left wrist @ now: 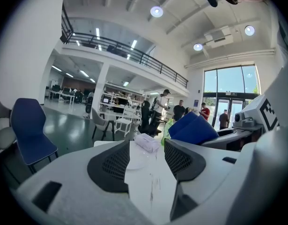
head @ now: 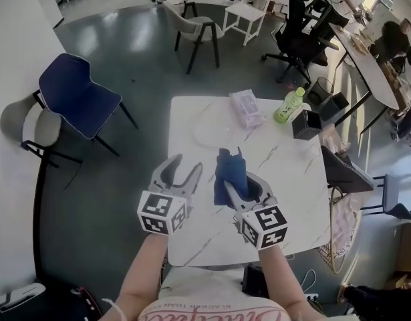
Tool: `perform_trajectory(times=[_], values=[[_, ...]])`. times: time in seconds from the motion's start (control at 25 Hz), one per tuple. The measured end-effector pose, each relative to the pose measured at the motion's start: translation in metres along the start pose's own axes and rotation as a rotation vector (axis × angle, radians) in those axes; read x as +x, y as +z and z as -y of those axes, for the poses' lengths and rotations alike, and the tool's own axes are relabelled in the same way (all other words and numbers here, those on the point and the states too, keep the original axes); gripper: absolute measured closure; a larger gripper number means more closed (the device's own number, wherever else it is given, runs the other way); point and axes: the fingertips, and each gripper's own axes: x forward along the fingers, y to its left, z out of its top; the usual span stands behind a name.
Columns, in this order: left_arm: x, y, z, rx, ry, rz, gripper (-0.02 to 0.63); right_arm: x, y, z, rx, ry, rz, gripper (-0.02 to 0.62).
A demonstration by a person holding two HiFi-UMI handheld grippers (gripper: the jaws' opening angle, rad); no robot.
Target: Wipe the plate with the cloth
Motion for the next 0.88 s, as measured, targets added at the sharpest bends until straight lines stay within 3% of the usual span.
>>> perform_trajectory(times=[0.44,0.88], values=[[0.09,-0.053,-0.046,-0.169,0.009,-0.154,0.397,0.055,-0.034,0.056,0.055,-0.013,-0.078,0.472],[0.164,-0.111,-0.094,-0.354,0.043,-0.381,0.399,0.1,-0.058,0.089,0.073,0.001,-0.14,0.472]])
